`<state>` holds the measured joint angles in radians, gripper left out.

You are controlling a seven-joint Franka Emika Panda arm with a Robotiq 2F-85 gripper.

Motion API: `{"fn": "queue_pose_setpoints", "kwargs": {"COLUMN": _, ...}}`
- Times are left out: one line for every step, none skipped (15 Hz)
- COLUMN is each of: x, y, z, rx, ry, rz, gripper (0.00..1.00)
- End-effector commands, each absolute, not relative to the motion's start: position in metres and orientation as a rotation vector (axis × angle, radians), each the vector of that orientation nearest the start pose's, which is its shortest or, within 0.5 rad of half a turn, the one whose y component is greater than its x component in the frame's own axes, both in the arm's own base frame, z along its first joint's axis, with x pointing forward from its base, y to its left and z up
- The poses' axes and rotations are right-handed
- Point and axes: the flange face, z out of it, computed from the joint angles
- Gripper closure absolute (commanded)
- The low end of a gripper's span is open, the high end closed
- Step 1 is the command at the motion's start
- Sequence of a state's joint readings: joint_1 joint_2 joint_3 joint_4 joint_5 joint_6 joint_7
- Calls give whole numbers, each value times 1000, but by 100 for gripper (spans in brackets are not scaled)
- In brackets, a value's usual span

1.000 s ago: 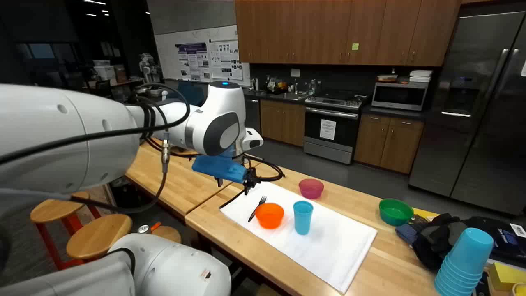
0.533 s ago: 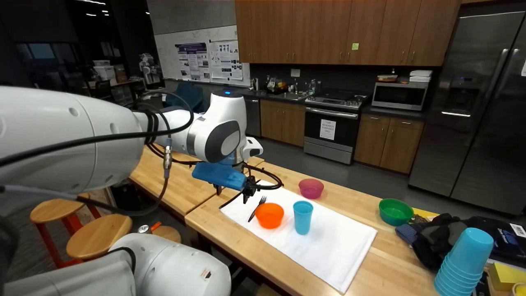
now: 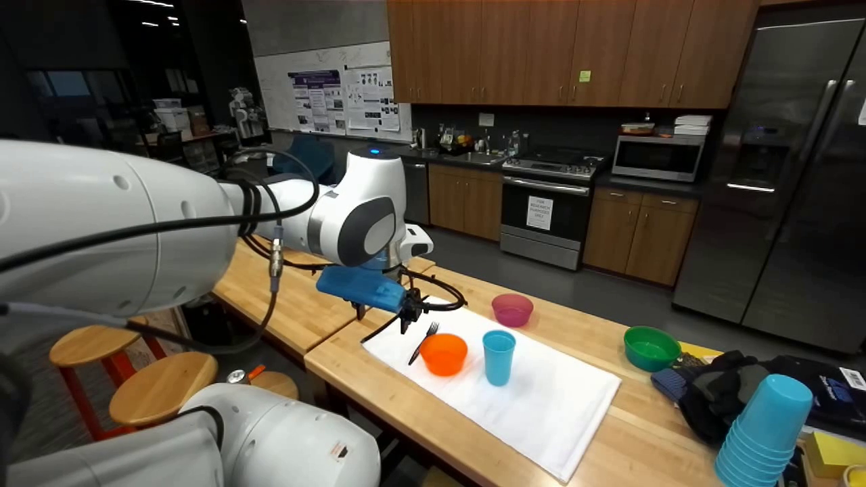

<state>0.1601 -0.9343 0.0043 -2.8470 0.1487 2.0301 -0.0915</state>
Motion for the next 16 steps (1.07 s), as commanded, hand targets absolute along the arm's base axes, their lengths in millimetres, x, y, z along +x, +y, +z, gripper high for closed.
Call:
{"fn": "queue_pose_setpoints", "kwargs": {"x": 281, "y": 49, "z": 448, "rx": -2976, "ry": -289, "rz": -195, "gripper": 0}}
{"fn": "queue_pose_setpoints", "kwargs": {"x": 280, "y": 43, "z": 450, "rx": -2970, "ry": -275, "rz": -177, "gripper": 0}}
{"fn": "queue_pose_setpoints", "kwargs": {"x": 280, "y": 38, "z": 453, "rx": -2966, "ry": -283, "rz": -171, "gripper": 0}}
{"fn": "queue_pose_setpoints", "kwargs": {"x": 277, "y": 29, "z": 453, "rx": -2978, "ry": -274, "rz": -121, "gripper": 0}}
{"fn": "queue_pose_setpoints", "kwargs": {"x": 275, "y": 19, "z": 456, "rx": -2973, "ry": -289, "rz": -117, "gripper": 0}}
{"fn": "queue_pose_setpoints", "kwargs": {"x": 273, "y": 7, "z": 456, "rx": -2975, "ry": -298, "rz": -86, "gripper": 0}}
{"fn": "queue_pose_setpoints", "kwargs": {"x": 271, "y": -5, "z": 455, "rx": -2968, "ry": -320, "rz": -63, "gripper": 0}}
{"fn": "queue_pose_setpoints", "kwargs": {"x": 266, "y": -22, "z": 454, "rx": -2976, "ry": -329, "rz": -23, "gripper": 0}}
{"fn": "queue_pose_setpoints", "kwargs": {"x": 263, "y": -36, "z": 452, "rx": -2982, "ry": -353, "rz": 5, "gripper": 0}}
{"fn": "queue_pose_setpoints", "kwargs": {"x": 259, "y": -50, "z": 450, "rx": -2997, "ry": -362, "rz": 38, "gripper": 0}}
{"fn": "queue_pose_setpoints", "kwargs": {"x": 255, "y": -66, "z": 448, "rx": -3011, "ry": -383, "rz": 62, "gripper": 0}}
{"fn": "queue_pose_setpoints", "kwargs": {"x": 249, "y": -84, "z": 447, "rx": -3030, "ry": -405, "rz": 76, "gripper": 0}}
{"fn": "queue_pose_setpoints", "kwargs": {"x": 245, "y": -100, "z": 446, "rx": -3054, "ry": -416, "rz": 88, "gripper": 0}}
{"fn": "queue_pose_setpoints", "kwargs": {"x": 240, "y": -116, "z": 445, "rx": -3082, "ry": -424, "rz": 89, "gripper": 0}}
{"fn": "queue_pose_setpoints", "kwargs": {"x": 237, "y": -135, "z": 443, "rx": -3107, "ry": -432, "rz": 83, "gripper": 0}}
{"fn": "queue_pose_setpoints", "kwargs": {"x": 231, "y": -152, "z": 440, "rx": -3125, "ry": -443, "rz": 83, "gripper": 0}}
